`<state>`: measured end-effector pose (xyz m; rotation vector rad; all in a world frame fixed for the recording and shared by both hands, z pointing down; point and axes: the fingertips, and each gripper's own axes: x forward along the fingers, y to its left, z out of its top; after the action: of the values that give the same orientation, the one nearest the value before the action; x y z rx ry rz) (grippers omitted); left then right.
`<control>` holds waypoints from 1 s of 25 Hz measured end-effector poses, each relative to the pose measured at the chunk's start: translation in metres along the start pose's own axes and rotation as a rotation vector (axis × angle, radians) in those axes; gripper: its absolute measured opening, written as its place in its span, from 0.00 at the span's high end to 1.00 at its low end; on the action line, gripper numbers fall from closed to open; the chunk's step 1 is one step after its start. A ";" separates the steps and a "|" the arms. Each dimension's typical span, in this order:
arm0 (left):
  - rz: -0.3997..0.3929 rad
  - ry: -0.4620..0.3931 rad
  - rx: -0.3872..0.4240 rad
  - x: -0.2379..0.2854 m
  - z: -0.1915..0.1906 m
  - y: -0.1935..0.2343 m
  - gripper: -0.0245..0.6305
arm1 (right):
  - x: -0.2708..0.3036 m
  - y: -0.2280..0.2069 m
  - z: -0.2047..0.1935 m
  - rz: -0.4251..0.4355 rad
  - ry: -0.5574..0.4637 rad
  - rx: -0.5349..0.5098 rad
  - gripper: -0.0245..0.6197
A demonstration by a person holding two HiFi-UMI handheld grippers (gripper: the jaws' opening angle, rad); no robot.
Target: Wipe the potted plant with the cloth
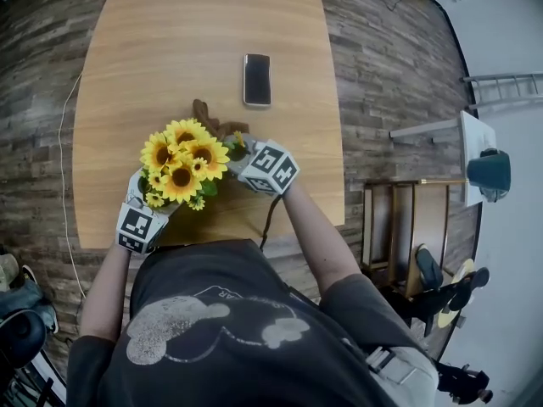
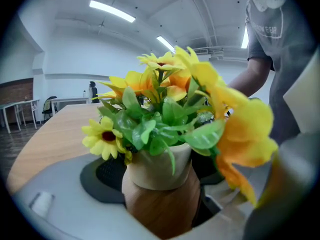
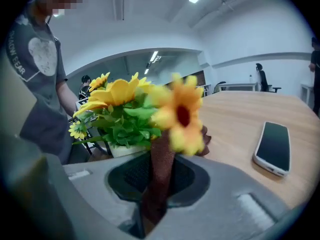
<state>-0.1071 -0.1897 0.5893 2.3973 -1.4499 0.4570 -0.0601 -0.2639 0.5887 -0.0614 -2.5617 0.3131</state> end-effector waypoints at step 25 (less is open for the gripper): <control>-0.097 -0.086 0.066 0.000 0.008 0.015 0.20 | -0.008 0.098 -0.037 -0.333 -0.113 0.327 0.87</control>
<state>-0.1194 -0.1997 0.5834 2.5553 -1.3656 0.3896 -0.0356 -0.1619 0.5920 0.5110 -2.5387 0.6124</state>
